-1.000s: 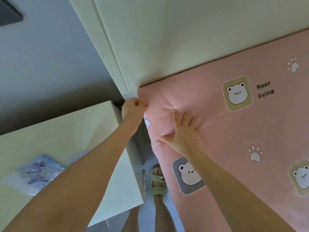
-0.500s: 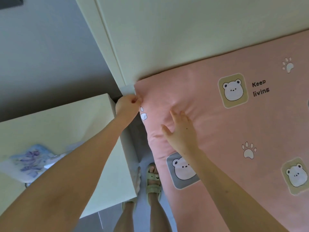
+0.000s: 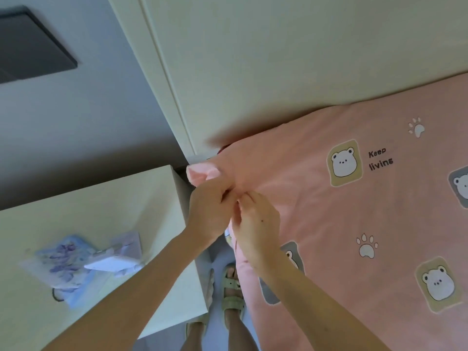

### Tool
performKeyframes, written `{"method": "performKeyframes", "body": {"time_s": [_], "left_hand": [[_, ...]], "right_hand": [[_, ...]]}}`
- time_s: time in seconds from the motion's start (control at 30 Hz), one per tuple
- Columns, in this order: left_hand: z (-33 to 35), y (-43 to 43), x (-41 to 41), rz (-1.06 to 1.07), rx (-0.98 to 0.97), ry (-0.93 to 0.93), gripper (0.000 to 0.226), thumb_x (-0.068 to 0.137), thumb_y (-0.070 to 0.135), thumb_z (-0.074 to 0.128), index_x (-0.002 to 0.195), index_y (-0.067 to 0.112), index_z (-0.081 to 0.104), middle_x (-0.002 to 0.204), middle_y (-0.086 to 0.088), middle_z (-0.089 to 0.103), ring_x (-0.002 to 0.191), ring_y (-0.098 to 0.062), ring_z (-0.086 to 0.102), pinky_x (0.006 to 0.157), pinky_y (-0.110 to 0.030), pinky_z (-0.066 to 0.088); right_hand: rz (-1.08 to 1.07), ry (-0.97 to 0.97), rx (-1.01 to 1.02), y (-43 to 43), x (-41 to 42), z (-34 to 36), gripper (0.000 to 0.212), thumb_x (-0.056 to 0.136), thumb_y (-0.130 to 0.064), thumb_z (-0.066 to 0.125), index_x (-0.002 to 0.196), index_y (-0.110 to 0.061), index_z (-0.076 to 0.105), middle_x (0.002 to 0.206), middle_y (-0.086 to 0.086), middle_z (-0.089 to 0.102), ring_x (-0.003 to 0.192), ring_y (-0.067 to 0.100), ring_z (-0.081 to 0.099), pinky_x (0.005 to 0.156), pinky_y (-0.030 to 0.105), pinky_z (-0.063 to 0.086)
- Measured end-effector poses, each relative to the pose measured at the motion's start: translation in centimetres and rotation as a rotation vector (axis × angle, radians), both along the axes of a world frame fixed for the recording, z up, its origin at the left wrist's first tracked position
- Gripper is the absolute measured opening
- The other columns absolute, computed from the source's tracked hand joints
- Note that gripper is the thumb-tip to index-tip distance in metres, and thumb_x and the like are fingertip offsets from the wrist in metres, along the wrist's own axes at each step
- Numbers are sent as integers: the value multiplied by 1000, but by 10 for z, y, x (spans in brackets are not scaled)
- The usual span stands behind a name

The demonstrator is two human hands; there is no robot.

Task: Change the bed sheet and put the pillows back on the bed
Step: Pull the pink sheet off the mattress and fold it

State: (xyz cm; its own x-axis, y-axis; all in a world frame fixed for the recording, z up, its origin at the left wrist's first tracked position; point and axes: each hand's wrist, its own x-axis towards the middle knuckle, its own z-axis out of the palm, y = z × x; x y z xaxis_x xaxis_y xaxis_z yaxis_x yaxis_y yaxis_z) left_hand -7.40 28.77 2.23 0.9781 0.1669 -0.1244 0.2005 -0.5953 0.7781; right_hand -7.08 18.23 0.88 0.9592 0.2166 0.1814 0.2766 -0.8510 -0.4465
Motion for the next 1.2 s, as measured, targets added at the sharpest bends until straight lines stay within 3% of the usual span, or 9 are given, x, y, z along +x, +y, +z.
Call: {"method": "performKeyframes", "body": {"time_s": [0.2, 0.4, 0.57, 0.67, 0.77, 0.87, 1.0, 1.1, 1.2], "left_hand": [[73, -22, 15, -14, -161, -124, 32, 82, 20, 54, 60, -2, 47, 49, 6, 31, 55, -11, 31, 51, -22, 26], [144, -35, 30, -240, -59, -273, 28, 81, 38, 58, 61, 19, 60, 47, 10, 41, 53, -2, 38, 55, -19, 30], [161, -9, 45, -329, -133, -352, 24, 74, 44, 66, 85, 23, 66, 76, 26, 52, 80, 4, 46, 74, -5, 32], [131, 6, 47, -627, -73, -41, 60, 60, 35, 74, 118, 28, 60, 114, 19, 57, 110, -3, 49, 102, -20, 34], [108, -7, 32, -727, 48, 283, 55, 74, 29, 75, 125, 34, 56, 129, 14, 55, 121, -9, 47, 103, -27, 34], [104, -28, 23, -593, 101, 115, 36, 86, 33, 66, 121, 29, 61, 125, 12, 59, 118, -9, 51, 90, -18, 31], [132, -55, 19, -539, -173, 22, 55, 84, 38, 68, 135, 26, 49, 137, 8, 51, 119, -8, 49, 99, -24, 36], [148, -70, 17, -709, 11, -215, 53, 74, 40, 68, 124, 25, 61, 132, -4, 56, 123, -22, 48, 104, -40, 33], [158, -75, 14, -815, 150, -288, 38, 73, 47, 60, 100, 24, 74, 124, -9, 61, 119, -33, 51, 98, -47, 35]], "right_hand": [[-16, -113, 243, -30, 8, 65, 24, 80, -10, 47, 59, -4, 56, 53, 5, 49, 52, 21, 40, 50, 28, 28], [-74, -136, 260, -56, 5, 139, 24, 80, -5, 59, 58, -11, 51, 58, -7, 37, 56, 15, 35, 52, 23, 27], [-126, -20, 311, -75, -13, 181, 30, 80, -14, 62, 55, -11, 46, 52, -3, 39, 57, 20, 39, 52, 27, 32], [-168, 99, 342, -84, -23, 190, 30, 80, -20, 61, 53, -14, 50, 49, -5, 44, 57, 16, 44, 52, 21, 32], [-215, 145, 346, -98, -33, 201, 30, 82, -20, 67, 56, -10, 55, 51, 0, 52, 61, 19, 49, 53, 22, 34], [-239, 148, 338, -110, -49, 217, 27, 84, -9, 70, 63, 5, 59, 57, 19, 55, 64, 27, 48, 54, 25, 34], [-236, 155, 354, -111, -69, 239, 32, 83, -10, 70, 62, 10, 57, 59, 25, 51, 59, 27, 43, 51, 21, 30], [-250, 151, 367, -110, -82, 251, 43, 79, -27, 64, 62, 11, 54, 59, 26, 48, 56, 27, 39, 51, 27, 31], [-303, 164, 394, -114, -94, 262, 41, 82, -22, 66, 63, 11, 53, 62, 28, 47, 53, 19, 33, 51, 27, 28]]}}
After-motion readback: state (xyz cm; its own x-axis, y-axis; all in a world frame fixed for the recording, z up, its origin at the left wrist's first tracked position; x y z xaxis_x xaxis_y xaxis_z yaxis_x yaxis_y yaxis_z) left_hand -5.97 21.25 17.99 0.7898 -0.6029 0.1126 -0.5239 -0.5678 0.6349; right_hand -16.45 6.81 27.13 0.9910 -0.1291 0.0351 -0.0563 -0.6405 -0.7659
